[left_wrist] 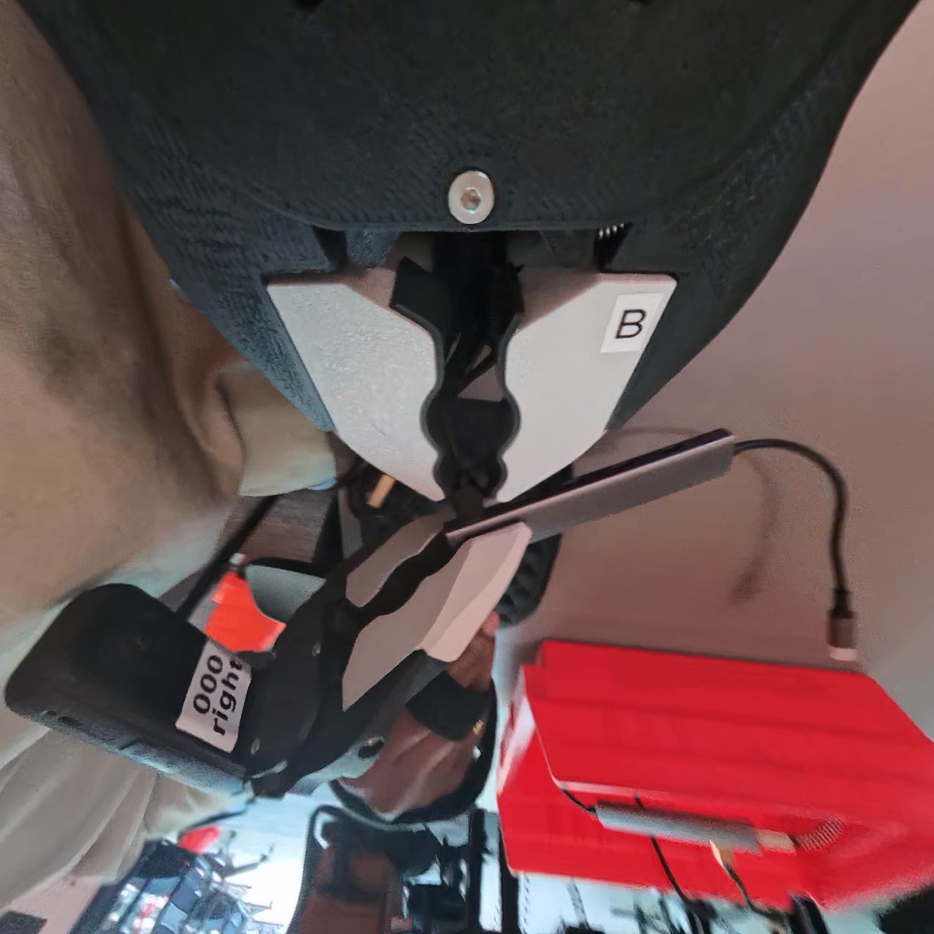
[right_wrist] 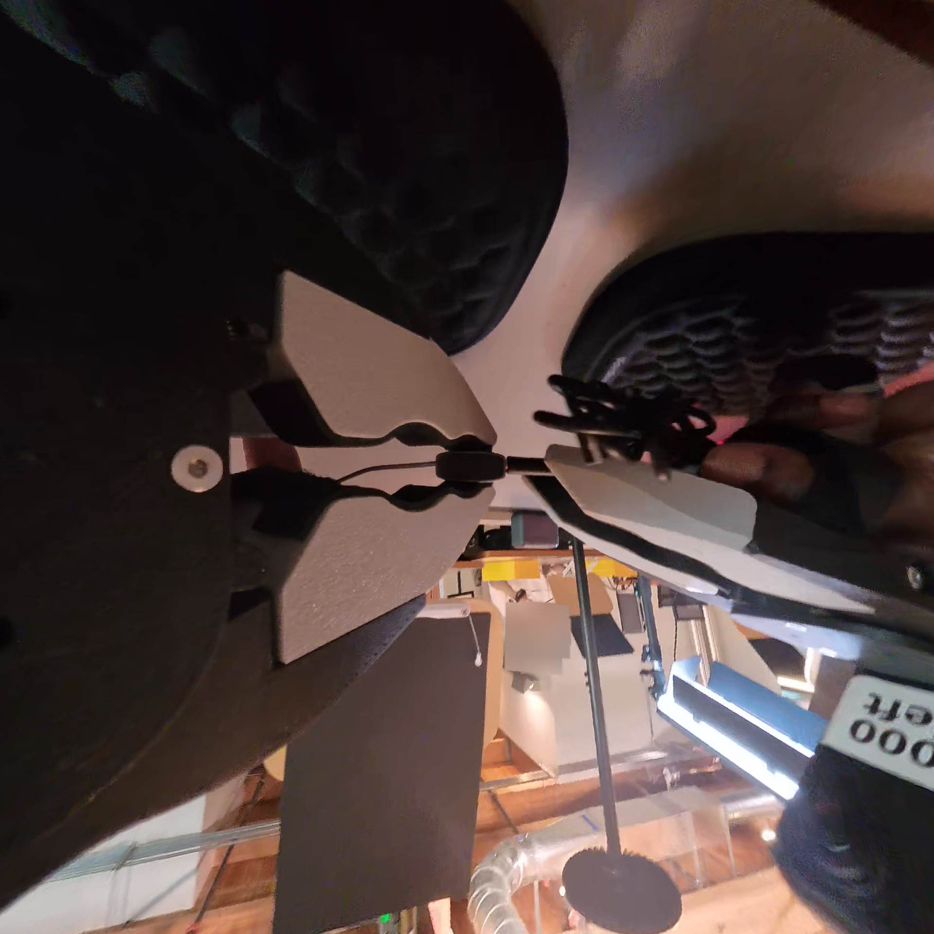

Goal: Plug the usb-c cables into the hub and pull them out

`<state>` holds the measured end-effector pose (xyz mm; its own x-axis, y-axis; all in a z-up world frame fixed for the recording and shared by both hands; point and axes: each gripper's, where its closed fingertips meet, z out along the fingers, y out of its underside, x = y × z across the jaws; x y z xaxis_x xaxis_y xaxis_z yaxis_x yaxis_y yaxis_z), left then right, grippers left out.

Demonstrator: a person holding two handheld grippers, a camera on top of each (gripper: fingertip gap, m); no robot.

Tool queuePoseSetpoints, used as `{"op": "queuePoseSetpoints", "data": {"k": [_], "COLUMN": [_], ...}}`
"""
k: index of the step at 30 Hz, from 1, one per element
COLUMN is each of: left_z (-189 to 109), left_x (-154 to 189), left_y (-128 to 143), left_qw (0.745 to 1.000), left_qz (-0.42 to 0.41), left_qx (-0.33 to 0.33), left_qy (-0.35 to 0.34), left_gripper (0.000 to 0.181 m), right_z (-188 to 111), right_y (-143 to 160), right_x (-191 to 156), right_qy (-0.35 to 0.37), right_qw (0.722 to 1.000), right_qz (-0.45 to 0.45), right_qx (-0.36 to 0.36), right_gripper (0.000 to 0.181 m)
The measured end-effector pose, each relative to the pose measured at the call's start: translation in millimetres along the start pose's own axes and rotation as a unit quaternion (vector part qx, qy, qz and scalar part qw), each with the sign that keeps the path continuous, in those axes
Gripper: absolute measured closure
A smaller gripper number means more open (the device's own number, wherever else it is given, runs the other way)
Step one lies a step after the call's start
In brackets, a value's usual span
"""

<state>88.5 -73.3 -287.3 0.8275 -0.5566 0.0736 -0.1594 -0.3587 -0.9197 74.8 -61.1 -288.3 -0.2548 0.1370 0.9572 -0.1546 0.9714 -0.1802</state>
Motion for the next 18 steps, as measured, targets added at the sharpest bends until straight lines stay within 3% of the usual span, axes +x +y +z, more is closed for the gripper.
{"op": "queuePoseSetpoints", "data": {"k": [3,6,7,13,16,18], "left_z": [-11.7,-36.3,-48.4,-164.7,-233.8,-269.7], "left_x": [-11.1,-19.4,-23.3,-56.0,-72.1,-79.4], "left_y": [-12.2,-18.1,-19.6,-24.1,-7.0,13.3], "left_qw": [0.996,0.983,0.978,0.945,0.912,0.889], "left_qz": [0.058,0.114,0.126,0.098,0.055,0.018], "left_qx": [0.029,0.048,0.050,0.044,0.015,-0.017], "left_qy": [-0.064,-0.132,-0.157,-0.310,-0.406,-0.457], "left_gripper": [0.133,0.120,0.118,0.119,0.132,0.132], "right_z": [-6.8,-14.9,-18.4,-43.7,-55.5,-63.9], "right_y": [13.5,26.1,28.0,30.3,23.1,17.1], "right_x": [-3.8,-29.4,-38.4,-14.8,21.8,55.4], "right_qy": [-0.001,-0.053,-0.080,-0.129,-0.085,-0.024], "right_qw": [1.000,0.997,0.995,0.956,0.917,0.873], "right_qz": [0.002,0.031,0.051,0.260,0.388,0.475], "right_qx": [-0.028,-0.041,-0.043,-0.042,0.025,0.106], "right_gripper": [0.172,0.168,0.154,0.100,0.083,0.065]}}
